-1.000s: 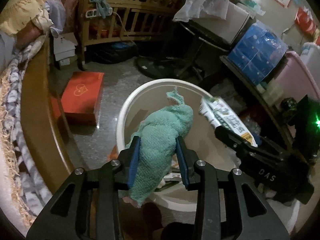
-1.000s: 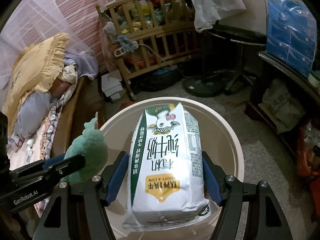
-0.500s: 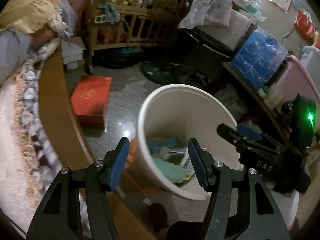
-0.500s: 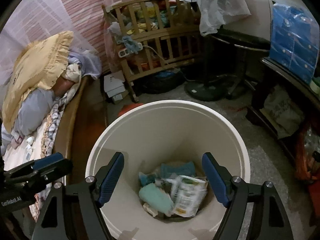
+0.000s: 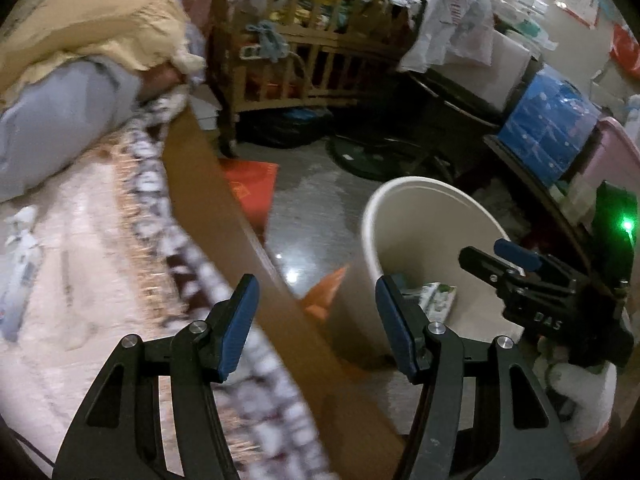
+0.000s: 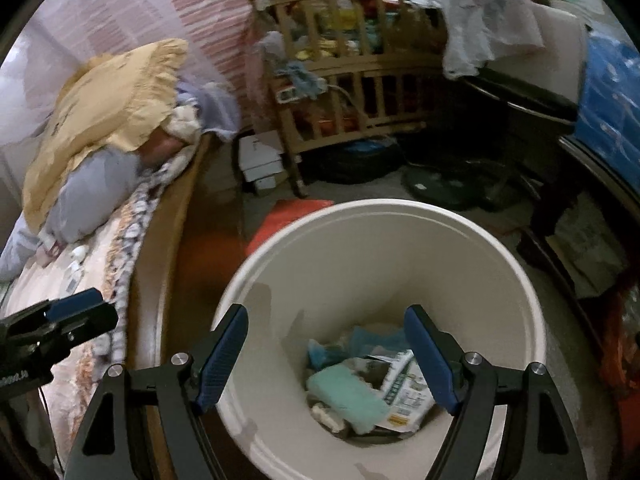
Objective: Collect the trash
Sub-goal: 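Move both open tools back over the remaining trash on the bed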
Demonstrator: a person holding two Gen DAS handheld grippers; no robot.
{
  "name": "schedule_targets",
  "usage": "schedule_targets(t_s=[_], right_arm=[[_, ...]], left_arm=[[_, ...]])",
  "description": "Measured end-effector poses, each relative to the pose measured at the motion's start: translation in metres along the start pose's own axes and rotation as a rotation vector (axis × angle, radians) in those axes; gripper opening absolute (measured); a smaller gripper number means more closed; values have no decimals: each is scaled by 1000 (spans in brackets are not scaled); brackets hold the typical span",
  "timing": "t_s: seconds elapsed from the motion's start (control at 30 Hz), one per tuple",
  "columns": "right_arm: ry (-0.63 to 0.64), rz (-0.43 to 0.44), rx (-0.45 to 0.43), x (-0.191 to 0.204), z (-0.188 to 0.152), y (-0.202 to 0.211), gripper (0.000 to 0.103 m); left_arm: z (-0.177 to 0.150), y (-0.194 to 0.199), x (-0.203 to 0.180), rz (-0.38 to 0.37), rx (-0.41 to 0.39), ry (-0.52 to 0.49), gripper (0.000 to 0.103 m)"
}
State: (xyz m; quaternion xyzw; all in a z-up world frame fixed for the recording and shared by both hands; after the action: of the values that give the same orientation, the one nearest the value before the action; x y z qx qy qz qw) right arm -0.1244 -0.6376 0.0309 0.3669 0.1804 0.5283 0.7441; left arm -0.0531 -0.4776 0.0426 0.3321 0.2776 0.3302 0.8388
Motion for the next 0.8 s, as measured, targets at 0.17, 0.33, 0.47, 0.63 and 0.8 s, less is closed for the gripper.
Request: schedule_targets(t_s=[0.17, 0.33, 0.47, 0.63, 0.8], right_arm=[[39, 65, 11, 35, -1, -1, 80], [90, 182, 65, 92, -9, -4, 82], [151, 260, 96, 142, -15, -6, 83], [226, 337, 107, 205, -16, -8, 83], [274, 378, 119, 247, -12, -19, 83]], left_arm=[[-8, 20, 45, 87, -16, 14, 59], [-22, 45, 111, 189, -27, 37, 59], [-29, 64, 171, 275, -39, 64, 59], [-31, 76, 253, 360, -45, 108, 65], [-34, 61, 306, 377, -6, 152, 65]])
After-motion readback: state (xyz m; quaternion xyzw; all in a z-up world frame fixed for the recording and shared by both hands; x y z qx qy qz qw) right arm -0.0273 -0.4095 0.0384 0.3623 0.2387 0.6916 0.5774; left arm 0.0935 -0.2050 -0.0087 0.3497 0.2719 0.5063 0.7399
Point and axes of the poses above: each gripper's, at about its wrist camera, not at the fingertips, and y roughly against the way its jaws point, x to its left, z to its top, the point moved 10 cm from there along -y, roughly the way its jaws point, and after that the axes turned 3 degrees about -z, right-handed, at the moved point
